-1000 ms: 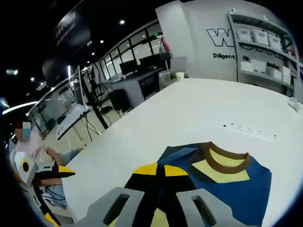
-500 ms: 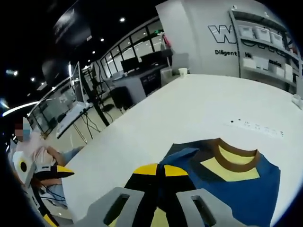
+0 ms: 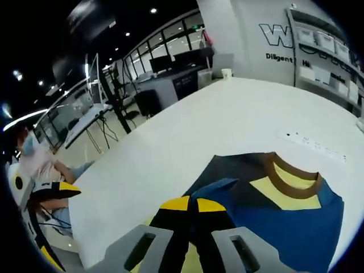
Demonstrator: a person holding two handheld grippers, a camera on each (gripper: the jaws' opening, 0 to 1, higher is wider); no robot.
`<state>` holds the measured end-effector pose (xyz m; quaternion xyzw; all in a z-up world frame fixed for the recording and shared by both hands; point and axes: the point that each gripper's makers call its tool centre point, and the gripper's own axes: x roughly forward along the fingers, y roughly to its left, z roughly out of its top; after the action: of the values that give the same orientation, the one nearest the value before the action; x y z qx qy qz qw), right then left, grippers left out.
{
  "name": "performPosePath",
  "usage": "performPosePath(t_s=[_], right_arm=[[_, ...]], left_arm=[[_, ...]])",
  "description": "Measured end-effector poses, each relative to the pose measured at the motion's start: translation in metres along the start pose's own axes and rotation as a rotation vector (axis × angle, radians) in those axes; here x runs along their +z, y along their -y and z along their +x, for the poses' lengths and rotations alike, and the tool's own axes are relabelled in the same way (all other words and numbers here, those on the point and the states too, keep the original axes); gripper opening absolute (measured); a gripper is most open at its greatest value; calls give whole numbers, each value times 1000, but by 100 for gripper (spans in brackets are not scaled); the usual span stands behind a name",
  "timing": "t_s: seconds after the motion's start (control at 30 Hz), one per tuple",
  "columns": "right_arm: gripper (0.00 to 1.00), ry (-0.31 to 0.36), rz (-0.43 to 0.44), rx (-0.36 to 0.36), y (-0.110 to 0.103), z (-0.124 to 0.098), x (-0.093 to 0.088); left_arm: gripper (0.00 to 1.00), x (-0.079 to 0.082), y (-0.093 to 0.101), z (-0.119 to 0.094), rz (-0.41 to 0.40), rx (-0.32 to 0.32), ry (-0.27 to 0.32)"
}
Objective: Fold the garment on the visible template until the final outline fits inside the template.
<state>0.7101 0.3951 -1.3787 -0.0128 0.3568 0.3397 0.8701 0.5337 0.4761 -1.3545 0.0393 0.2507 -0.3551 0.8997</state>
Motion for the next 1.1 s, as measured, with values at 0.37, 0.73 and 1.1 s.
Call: performPosePath(t_s=[0.37,0.73,1.1], right_arm=[[0,-64,-8,13,-6,13,-21],[0,-101,-26,20,-11,20,-35],[2,-78,-53,45,-19,20,-30]], left_arm=[[99,-4,0,-2,-9,7,-5],[99,-11,-3,-4,-24,17,-16],[99,-9,-3,-3,-24,20,-13]])
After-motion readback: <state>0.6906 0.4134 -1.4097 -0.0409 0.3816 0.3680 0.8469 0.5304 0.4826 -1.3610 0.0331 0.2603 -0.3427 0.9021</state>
